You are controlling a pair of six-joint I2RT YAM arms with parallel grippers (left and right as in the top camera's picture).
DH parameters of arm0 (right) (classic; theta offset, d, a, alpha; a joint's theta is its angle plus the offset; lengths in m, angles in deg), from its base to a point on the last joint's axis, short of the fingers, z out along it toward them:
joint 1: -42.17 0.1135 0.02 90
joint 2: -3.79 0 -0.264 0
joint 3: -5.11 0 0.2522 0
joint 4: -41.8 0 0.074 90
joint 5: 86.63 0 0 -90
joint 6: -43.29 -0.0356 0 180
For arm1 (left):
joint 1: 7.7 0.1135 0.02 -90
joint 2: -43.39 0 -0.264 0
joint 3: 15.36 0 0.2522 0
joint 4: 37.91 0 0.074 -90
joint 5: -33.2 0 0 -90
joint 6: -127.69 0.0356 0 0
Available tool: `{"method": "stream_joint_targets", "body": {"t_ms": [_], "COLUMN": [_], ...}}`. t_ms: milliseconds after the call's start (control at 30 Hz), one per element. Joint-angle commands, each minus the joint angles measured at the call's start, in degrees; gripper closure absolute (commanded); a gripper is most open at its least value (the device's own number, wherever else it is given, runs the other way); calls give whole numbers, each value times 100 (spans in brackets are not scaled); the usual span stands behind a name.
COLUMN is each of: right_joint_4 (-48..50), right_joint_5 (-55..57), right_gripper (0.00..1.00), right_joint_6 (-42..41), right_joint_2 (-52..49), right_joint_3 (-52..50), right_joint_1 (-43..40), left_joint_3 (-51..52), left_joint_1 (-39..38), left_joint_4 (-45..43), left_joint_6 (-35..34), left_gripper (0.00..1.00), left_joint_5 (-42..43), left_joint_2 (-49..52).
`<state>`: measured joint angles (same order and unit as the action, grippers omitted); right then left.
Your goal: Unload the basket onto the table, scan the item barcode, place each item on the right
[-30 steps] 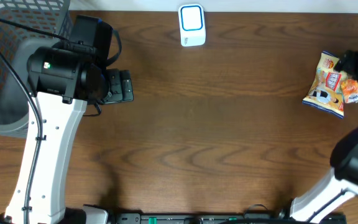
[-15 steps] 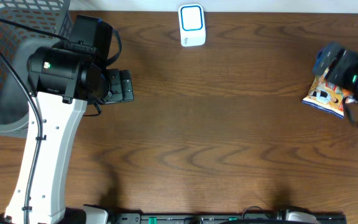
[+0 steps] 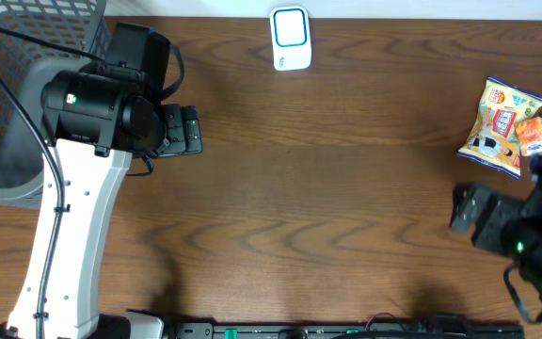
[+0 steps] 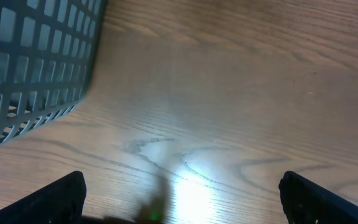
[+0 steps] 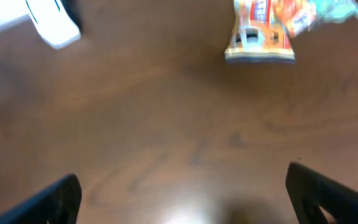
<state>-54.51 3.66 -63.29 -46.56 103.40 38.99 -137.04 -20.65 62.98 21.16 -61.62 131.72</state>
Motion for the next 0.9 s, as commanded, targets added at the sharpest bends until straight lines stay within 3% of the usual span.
{"method": "stream_joint_targets", "body": {"t_ms": [0,200,867], "right_joint_4": [-269,-708,-741], "right_joint_5": [-28,-28,-24], "right_gripper": [1,1,1], "right_joint_6": [-76,-76,2], "right_joint_2": [66,79,79], "right_joint_3": [-44,-44,-44], "right_joint_1": [50,50,50], "left_joint_3": [17,17,17], "left_joint_1": [-2,-2,-2], "left_joint_4": [24,24,24], "left_joint_6": [-28,-26,-28], "left_gripper": [2,2,2], "left_joint_5": [-28,-28,-28], "left_joint_2": [2,2,2]}}
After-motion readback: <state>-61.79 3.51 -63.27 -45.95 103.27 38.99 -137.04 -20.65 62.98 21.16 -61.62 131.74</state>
